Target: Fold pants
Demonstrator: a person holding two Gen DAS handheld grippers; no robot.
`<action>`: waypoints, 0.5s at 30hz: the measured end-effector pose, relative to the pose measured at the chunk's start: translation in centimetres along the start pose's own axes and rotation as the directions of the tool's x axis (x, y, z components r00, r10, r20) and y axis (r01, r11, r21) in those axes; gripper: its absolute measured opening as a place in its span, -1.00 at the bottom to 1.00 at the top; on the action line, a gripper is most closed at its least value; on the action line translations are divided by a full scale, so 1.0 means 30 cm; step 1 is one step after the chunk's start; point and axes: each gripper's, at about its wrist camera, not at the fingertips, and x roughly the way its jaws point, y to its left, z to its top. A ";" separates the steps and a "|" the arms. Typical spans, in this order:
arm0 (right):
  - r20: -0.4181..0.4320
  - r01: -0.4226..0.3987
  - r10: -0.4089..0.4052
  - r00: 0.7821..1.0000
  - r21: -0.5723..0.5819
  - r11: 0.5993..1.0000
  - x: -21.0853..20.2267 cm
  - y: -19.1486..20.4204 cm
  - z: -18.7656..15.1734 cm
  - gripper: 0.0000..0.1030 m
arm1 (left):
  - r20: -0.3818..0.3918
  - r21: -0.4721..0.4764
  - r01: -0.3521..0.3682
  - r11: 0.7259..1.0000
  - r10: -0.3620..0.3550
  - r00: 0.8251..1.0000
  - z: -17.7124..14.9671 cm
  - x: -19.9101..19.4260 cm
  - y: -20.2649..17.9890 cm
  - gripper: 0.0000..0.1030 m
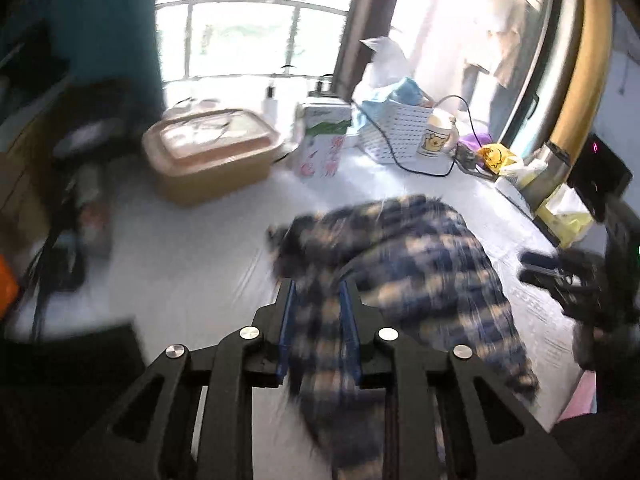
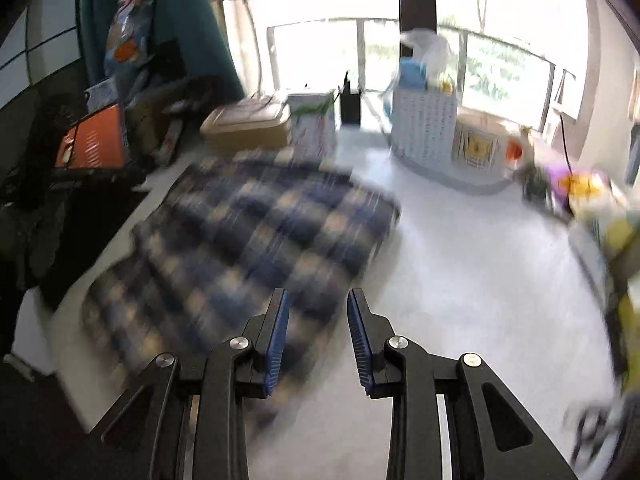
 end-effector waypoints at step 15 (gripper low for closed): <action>-0.114 0.011 -0.020 0.993 -0.071 0.997 0.478 -0.053 0.243 -0.29 | -0.078 -0.021 -0.066 0.998 0.064 0.995 0.049 0.317 0.162 0.22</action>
